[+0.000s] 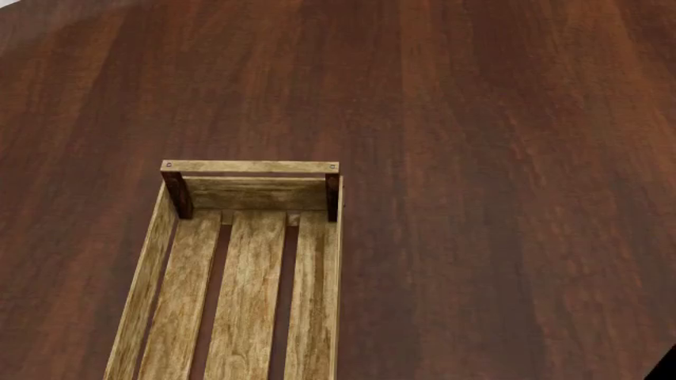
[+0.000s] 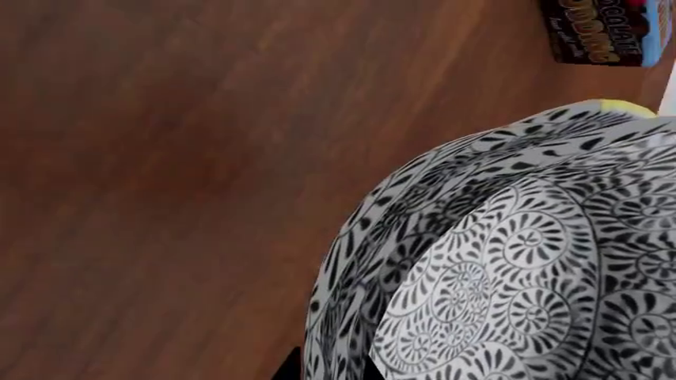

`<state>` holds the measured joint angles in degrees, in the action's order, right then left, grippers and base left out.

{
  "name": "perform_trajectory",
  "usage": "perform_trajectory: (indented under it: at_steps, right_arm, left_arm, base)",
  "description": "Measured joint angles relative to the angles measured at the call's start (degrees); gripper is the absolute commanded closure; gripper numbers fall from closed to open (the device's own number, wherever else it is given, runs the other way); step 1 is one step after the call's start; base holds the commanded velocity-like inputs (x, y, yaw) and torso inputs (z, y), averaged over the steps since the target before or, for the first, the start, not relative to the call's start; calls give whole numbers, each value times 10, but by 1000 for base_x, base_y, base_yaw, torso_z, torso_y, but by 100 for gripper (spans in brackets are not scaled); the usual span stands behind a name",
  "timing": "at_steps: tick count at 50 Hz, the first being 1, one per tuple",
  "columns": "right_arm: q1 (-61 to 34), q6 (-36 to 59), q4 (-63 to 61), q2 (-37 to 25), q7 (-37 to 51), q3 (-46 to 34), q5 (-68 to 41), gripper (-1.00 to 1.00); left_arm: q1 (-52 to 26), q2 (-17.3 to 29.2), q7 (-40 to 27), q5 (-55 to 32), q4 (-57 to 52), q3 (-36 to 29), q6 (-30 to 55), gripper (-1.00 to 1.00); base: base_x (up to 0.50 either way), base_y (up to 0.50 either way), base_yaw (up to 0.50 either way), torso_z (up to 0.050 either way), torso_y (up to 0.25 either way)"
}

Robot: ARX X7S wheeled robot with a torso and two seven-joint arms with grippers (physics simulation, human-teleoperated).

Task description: Stack the left bowl on the right bowl and place them in the tray.

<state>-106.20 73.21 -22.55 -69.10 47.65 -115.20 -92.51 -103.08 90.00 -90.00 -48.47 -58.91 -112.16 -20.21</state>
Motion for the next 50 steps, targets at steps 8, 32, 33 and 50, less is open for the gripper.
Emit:
perform_trajectory:
  at_steps: [8,32,33,50]
  right_arm:
    - [-52,36,-24,38,-56,14,36,100]
    - [-159,-31,-51,158,-325,-34,283,100]
    - [-161,-37,-49,163,-334,-36,291,100]
    - [-193,-162,8,259,-470,-43,409,100]
  left_arm:
    - [0,0,0,-2,0,5,0,-100]
    - [7,0,0,0,-2,12,-3,-100]
    - [8,0,0,0,-2,12,-3,-100]
    - [7,0,0,-6,-7,23,1,-100]
  base:
    - [0,0,0,0,0]
    - [0,0,0,0,1]
    - [0,0,0,0,0]
    - [0,0,0,0,1]
